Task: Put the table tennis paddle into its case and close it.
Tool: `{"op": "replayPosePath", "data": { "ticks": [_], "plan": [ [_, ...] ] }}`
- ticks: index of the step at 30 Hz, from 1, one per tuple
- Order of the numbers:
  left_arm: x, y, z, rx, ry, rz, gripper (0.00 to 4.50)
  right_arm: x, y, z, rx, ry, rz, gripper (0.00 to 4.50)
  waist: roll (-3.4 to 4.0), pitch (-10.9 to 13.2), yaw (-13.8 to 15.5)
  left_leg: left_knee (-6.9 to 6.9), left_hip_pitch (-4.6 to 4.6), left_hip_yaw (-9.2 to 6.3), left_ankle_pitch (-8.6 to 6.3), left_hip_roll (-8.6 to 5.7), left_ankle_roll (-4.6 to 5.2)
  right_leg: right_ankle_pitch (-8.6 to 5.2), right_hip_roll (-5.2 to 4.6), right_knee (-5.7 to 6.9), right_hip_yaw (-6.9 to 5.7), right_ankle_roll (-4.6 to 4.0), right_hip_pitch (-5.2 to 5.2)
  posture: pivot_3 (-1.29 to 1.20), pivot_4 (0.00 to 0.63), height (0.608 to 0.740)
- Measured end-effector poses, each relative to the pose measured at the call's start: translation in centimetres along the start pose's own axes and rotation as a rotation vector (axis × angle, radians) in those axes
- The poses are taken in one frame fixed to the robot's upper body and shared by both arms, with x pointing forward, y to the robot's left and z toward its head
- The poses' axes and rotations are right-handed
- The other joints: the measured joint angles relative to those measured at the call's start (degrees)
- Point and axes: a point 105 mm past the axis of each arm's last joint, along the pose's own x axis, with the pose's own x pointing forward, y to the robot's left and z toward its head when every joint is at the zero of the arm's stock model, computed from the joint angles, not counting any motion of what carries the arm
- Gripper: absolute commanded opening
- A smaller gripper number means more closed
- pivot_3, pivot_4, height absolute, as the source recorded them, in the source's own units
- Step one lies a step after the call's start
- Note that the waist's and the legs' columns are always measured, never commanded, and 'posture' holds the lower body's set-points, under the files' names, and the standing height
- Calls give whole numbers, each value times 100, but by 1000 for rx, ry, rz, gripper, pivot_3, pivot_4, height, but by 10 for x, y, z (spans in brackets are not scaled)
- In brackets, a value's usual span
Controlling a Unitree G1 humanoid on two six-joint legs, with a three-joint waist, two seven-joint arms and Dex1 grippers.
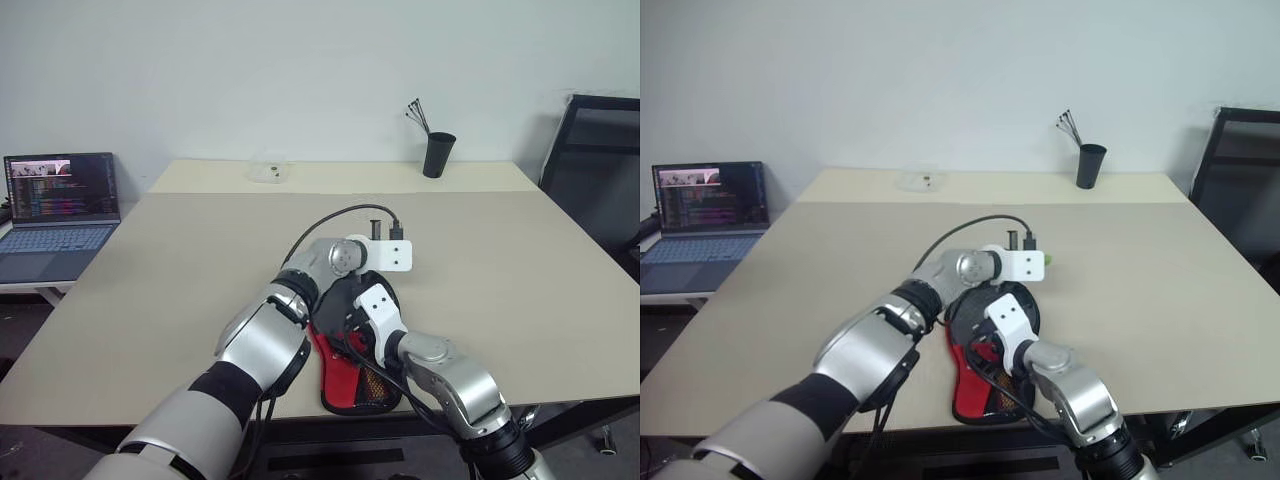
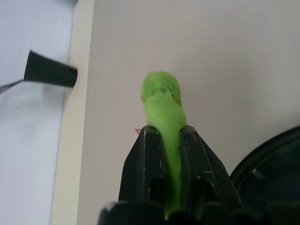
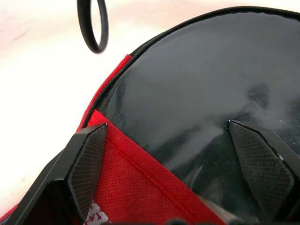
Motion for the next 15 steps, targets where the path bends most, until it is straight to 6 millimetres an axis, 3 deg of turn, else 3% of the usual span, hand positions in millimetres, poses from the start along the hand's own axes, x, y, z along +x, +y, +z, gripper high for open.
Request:
{"op": "replayPosePath", "data": {
  "ticks": [9,15],
  "plan": [
    [4,-20,17,2,-94,-113,78,0,0,0,1,0,1,4500,4,-3,1,0,0,1,0,0,0,0,4,-1,0,0,0,0,150,740],
    [2,-36,11,-49,-89,-207,2136,1,0,1,0,-1,2,4500,7,-5,-1,0,1,1,0,1,1,0,10,1,0,0,0,0,150,740]
  ]
}}
